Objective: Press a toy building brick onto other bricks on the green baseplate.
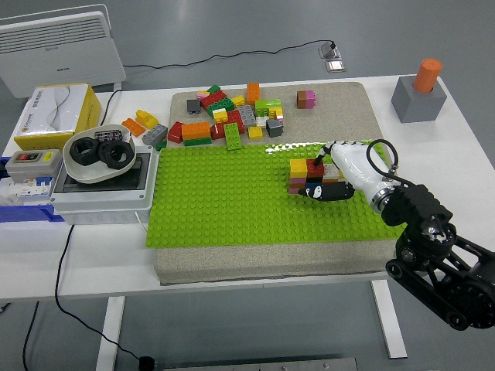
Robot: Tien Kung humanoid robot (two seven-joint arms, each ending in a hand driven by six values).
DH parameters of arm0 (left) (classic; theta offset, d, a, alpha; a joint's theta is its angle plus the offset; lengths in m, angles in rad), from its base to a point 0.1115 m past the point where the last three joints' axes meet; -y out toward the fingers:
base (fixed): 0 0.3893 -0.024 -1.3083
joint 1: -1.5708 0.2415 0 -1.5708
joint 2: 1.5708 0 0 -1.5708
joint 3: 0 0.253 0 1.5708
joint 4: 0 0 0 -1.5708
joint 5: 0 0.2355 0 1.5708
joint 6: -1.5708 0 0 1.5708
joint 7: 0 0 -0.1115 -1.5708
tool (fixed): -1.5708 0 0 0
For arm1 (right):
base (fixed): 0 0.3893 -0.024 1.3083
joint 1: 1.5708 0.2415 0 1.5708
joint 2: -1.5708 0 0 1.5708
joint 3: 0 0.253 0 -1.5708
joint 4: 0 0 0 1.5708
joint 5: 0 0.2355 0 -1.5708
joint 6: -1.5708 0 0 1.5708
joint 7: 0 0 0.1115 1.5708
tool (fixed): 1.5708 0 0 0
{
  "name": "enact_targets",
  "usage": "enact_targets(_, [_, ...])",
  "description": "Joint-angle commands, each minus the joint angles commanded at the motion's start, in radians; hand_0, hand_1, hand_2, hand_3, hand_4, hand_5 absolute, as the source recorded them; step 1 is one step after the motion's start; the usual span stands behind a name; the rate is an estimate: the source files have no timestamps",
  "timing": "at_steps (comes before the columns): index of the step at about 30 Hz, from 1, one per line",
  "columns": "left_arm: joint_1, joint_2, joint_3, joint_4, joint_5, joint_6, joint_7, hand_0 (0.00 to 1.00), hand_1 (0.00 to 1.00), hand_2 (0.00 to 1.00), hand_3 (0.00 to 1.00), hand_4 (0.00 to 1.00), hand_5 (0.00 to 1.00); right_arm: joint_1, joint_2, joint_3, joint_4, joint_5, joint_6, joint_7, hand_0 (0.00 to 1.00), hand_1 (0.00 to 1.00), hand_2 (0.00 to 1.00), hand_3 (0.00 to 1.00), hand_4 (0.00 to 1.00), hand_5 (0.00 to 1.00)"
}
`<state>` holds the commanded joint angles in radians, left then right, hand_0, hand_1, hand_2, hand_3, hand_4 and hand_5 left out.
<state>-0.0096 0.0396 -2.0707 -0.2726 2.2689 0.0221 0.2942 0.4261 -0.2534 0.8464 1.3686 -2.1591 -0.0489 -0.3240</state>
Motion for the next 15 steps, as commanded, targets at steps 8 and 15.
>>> enact_targets(8, [0.001, 0.001, -0.001, 0.000, 0.000, -0.001, 0.000, 0.769, 0.705, 0.655, 0.482, 0.573, 0.488, 0.011, -0.009, 0.005, 0.025, 0.020, -0.025, 0.006, 0.840, 0.815, 0.840, 0.580, 0.973, 0.593])
enact_targets(15, [0.000, 0.002, 0.001, -0.001, 0.000, -0.001, 0.000, 0.769, 0.706, 0.654, 0.482, 0.574, 0.487, -0.008, -0.002, 0.030, 0.029, 0.110, -0.079, 0.045, 0.839, 0.817, 0.840, 0.587, 0.971, 0.589])
